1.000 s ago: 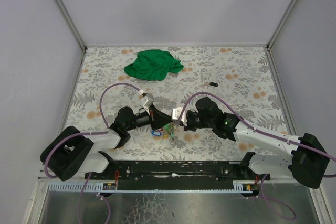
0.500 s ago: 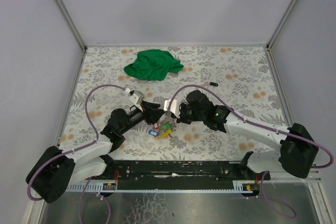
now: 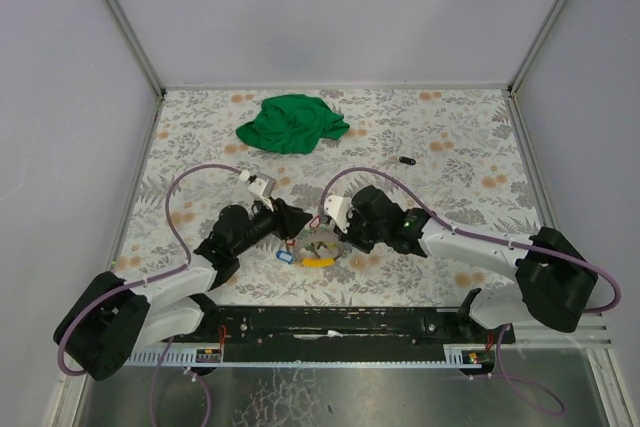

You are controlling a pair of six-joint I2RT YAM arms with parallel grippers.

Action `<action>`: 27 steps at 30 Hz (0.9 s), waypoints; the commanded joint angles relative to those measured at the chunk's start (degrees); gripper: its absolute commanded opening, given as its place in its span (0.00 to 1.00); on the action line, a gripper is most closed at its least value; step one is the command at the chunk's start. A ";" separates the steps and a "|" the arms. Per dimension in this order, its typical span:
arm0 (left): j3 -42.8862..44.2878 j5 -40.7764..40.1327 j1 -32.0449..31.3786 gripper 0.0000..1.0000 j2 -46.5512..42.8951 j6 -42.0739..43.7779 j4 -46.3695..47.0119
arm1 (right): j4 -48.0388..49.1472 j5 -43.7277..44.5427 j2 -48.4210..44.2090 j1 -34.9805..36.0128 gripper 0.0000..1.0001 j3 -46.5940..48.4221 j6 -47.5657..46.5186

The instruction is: Put the keys on the keyring

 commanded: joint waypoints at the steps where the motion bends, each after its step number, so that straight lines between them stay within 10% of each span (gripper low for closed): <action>1: 1.22 3.88 -0.28 0.38 2.13 -3.83 -1.33 | -1.28 -2.11 -2.45 0.21 0.00 -2.76 9.20; 15: 2.50 1.32 -10.84 0.36 13.33 -9.35 -5.77 | -1.37 -2.16 3.37 0.16 0.01 -2.88 26.04; 27: 10.58 -6.91 -7.85 0.35 22.67 -4.39 -18.57 | 0.42 3.88 -3.96 0.19 0.35 -5.06 27.70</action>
